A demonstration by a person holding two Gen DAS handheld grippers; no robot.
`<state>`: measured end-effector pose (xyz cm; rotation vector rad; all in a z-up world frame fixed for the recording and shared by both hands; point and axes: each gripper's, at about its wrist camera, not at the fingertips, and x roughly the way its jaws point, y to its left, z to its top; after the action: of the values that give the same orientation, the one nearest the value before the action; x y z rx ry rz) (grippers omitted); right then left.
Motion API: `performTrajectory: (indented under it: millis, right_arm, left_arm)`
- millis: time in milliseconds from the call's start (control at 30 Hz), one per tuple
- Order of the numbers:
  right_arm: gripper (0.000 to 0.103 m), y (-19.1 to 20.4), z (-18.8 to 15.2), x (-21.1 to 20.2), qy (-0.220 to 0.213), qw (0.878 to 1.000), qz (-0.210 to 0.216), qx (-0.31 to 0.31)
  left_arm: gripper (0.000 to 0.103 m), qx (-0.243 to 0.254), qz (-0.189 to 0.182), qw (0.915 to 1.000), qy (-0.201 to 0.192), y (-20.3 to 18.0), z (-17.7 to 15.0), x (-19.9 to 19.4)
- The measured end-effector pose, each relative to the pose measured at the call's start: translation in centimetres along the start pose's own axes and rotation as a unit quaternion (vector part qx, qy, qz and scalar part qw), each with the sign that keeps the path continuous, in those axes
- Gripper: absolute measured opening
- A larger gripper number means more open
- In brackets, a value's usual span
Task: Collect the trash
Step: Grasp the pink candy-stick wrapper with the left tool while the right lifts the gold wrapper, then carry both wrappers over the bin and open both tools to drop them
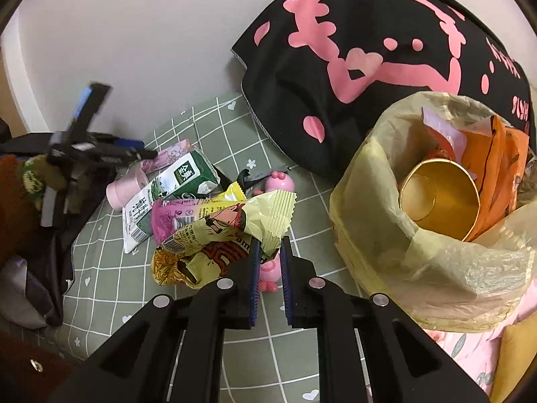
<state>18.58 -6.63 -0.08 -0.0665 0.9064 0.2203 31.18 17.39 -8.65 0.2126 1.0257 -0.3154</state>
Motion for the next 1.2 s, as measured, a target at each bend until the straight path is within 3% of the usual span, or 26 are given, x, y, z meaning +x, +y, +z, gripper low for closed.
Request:
performTrajectory:
  millis: [200, 300, 333, 633, 967, 1200]
  right_arm:
    - [0.013, -0.7, 0.5, -0.2, 0.002, 1.0, -0.015, 0.021]
    - [0.013, -0.9, 1.0, -0.5, -0.002, 0.999, -0.021, 0.028]
    - [0.013, -1.0, 1.2, -0.7, -0.005, 0.999, -0.022, 0.029]
    - [0.013, -1.2, 4.8, -3.0, -0.045, 0.999, -0.02, 0.018]
    - [0.013, -3.9, 11.1, -9.2, -0.128, 0.989, -0.074, -0.028]
    - [0.013, -7.8, 12.9, -13.8, -0.163, 0.977, -0.137, -0.033]
  left_arm:
    - [0.042, -0.016, -0.015, 0.9995, 0.022, 0.7, 0.4, 2.2]
    - [0.009, -0.036, -0.027, 0.9988, 0.018, 1.0, 0.9, 1.8]
    - [0.006, -0.048, -0.026, 0.9984, 0.009, 1.1, 1.1, 1.3]
    - [0.003, -0.102, -0.046, 0.9911, -0.072, 0.3, 2.0, -4.8]
    - [0.004, -0.072, -0.087, 0.9762, -0.185, -5.4, 6.3, -15.3]
    - [0.004, -0.042, -0.132, 0.9657, -0.22, -10.7, 8.8, -18.2]
